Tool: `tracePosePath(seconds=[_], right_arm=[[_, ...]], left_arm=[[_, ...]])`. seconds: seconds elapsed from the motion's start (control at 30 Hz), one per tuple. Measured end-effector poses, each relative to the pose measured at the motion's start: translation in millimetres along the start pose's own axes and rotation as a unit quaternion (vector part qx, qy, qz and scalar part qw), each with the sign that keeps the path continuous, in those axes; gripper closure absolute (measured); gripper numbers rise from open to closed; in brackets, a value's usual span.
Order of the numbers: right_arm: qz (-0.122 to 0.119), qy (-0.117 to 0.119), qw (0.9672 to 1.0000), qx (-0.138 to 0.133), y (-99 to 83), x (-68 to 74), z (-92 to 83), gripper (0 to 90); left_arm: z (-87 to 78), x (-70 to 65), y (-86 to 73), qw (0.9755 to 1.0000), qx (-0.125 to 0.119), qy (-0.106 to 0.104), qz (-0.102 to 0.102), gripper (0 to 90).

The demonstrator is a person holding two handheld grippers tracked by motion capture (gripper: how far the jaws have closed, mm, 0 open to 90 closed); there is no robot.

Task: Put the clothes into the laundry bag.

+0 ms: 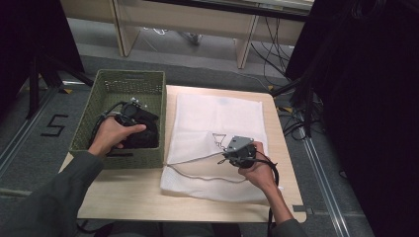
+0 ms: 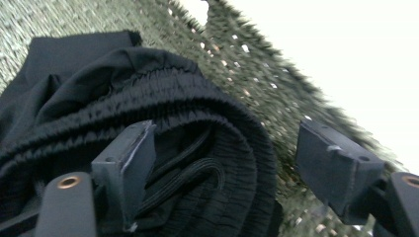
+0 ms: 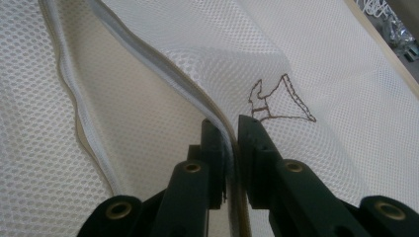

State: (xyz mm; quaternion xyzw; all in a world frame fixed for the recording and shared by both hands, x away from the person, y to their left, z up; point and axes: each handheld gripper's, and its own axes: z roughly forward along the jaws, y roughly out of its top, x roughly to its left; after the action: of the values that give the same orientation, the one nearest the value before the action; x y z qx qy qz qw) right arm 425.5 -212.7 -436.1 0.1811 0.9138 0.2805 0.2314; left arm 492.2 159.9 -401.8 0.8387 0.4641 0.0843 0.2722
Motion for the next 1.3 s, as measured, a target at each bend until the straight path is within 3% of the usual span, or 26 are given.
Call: tracePosePath(seconds=[0.07,0.2,0.3,0.4,0.43,0.5,0.57,0.63,0.7,0.8,0.83,0.87,0.9,1.03,1.07,1.1,1.13,1.17,1.2,1.23,1.3], right_arm=[[0.003,0.001,1.0,0.002,0.9,1.6,0.4,81.8],[-0.005,0.001,1.0,0.003,1.3,2.1,0.1,81.6],[-0.006,0.003,1.0,0.0,1.0,1.7,0.2,81.4],[-0.01,0.002,0.9999,0.001,0.6,1.3,0.2,81.4],[-0.003,0.004,1.0,0.0,1.0,1.4,0.7,81.4],[-0.006,0.004,1.0,0.003,0.8,1.8,0.5,81.4],[-0.007,0.004,1.0,0.002,1.1,1.8,-0.1,81.4],[-0.007,0.004,1.0,0.002,1.3,1.3,0.4,81.3],[-0.011,0.005,0.9999,0.004,1.4,1.9,1.4,81.3],[-0.008,0.005,1.0,0.002,1.8,2.2,1.2,81.3],[-0.008,0.005,0.9999,0.002,1.6,1.9,1.2,81.2],[-0.008,0.005,0.9999,0.002,1.6,1.9,1.2,81.2],[-0.009,0.006,0.9999,0.003,1.4,1.9,0.8,81.2],[-0.008,0.005,1.0,0.002,1.7,2.2,1.2,81.1],[-0.011,0.004,0.9999,0.003,1.6,2.2,1.3,81.1],[-0.009,0.005,0.9999,0.003,1.8,2.5,0.7,81.2],[-0.009,0.005,0.9999,0.003,1.8,2.5,0.7,81.2],[-0.01,0.005,0.9999,0.002,1.9,2.6,0.4,81.2],[-0.01,0.005,0.9999,0.002,1.9,2.6,0.4,81.2],[-0.011,0.005,0.9999,0.002,1.6,2.6,0.5,81.1],[-0.009,0.004,1.0,0.001,1.7,2.2,-0.1,81.2]], left_arm=[[6.0,-0.9,4.4,0.9999,0.003,-0.009,-0.01,27.7],[18.4,-9.0,10.1,0.9991,0.041,0.011,0.008,29.9],[17.8,-14.4,8.0,0.998,0.049,0.028,0.028,28.0],[15.0,-13.1,5.2,0.9976,0.055,0.032,0.028,25.7],[13.1,-9.0,2.8,0.9955,0.063,0.058,0.041,25.5],[12.6,-5.7,1.4,0.9949,0.065,0.064,0.043,23.9],[11.0,6.2,-2.7,0.9957,0.064,0.06,0.032,22.1],[10.8,9.5,-4.2,0.9956,0.064,0.061,0.03,19.9],[11.5,17.8,-8.7,0.9968,0.063,0.041,0.027,18.2],[14.3,21.5,-11.9,0.9973,0.063,0.029,0.024,17.2],[18.3,25.5,-14.7,0.9972,0.07,0.012,0.023,16.6],[18.3,25.5,-14.7,0.9972,0.07,0.012,0.023,16.2],[19.6,28.3,-15.3,0.9968,0.079,0.002,0.009,16.3],[20.8,29.0,-15.3,0.9952,0.095,0.005,0.025,18.3],[21.9,29.6,-15.5,0.9941,0.103,0.011,0.033,26.4],[24.3,33.4,-16.0,0.991,0.125,0.016,0.043,43.8],[24.3,33.4,-16.0,0.991,0.125,0.016,0.043,58.0],[25.0,35.2,-15.9,0.9894,0.134,0.026,0.05,67.9],[24.7,36.8,-15.5,0.9876,0.139,0.037,0.063,67.9],[24.7,38.7,-14.9,0.9874,0.136,0.041,0.07,73.5],[24.5,49.1,-13.8,0.9896,0.125,0.043,0.057,78.3]])
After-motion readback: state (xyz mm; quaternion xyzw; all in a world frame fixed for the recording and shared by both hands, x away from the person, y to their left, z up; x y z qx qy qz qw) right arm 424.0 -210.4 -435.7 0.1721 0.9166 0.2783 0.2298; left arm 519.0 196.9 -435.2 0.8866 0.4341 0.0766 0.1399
